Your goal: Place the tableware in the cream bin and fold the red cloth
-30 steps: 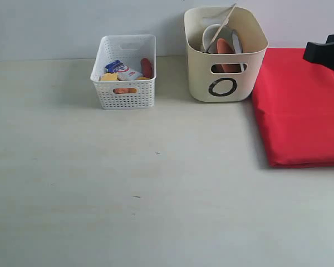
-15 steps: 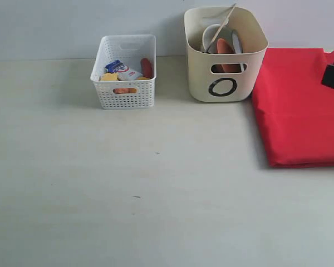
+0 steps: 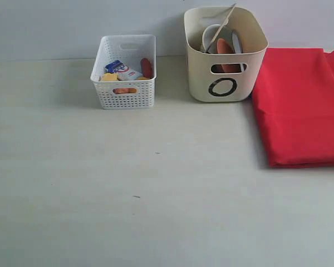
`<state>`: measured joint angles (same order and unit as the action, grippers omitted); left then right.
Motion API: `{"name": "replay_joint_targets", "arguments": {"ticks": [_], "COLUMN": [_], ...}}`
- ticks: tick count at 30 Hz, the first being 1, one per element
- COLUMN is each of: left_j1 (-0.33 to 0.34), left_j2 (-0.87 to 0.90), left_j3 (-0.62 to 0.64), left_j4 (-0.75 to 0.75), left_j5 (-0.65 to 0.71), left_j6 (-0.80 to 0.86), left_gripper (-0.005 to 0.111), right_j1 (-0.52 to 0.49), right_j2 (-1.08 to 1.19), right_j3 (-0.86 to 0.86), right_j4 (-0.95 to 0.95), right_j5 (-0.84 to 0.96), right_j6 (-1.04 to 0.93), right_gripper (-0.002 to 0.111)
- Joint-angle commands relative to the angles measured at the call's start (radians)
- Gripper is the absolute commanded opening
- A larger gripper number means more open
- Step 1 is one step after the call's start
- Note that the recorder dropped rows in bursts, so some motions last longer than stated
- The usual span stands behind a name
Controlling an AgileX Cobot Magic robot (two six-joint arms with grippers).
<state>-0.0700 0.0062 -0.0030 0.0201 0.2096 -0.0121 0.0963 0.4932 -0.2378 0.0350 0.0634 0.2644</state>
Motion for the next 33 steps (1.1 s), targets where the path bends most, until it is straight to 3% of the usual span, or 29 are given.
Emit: {"name": "replay_joint_targets", "arguments": {"ticks": [1, 9, 18, 22, 33], "left_j1": [0.003, 0.003, 0.003, 0.003, 0.003], "left_j2": [-0.006, -0.006, -0.006, -0.006, -0.006], "left_j3": [0.003, 0.003, 0.003, 0.003, 0.003], "left_j4": [-0.007, -0.007, -0.007, -0.007, -0.007], "left_j5": [-0.002, -0.002, -0.002, -0.002, -0.002], "left_j6": [0.002, 0.004, 0.004, 0.004, 0.004], "left_gripper": [0.000, 0.000, 0.000, 0.000, 0.000], "right_j1": [0.002, 0.002, 0.002, 0.002, 0.002], "right_j2": [-0.081, -0.302, -0.449, -0.493, -0.493], "right_j3": [0.007, 0.163, 0.238, 0.238, 0.238], "right_j4": [-0.011, -0.011, -0.015, -0.015, -0.015], "right_j5": [0.103, -0.043, -0.039, 0.068, 0.090], "right_j6": [0.000, -0.036, -0.036, -0.036, -0.085], "right_gripper": [0.000, 0.000, 0.000, 0.000, 0.000]}}
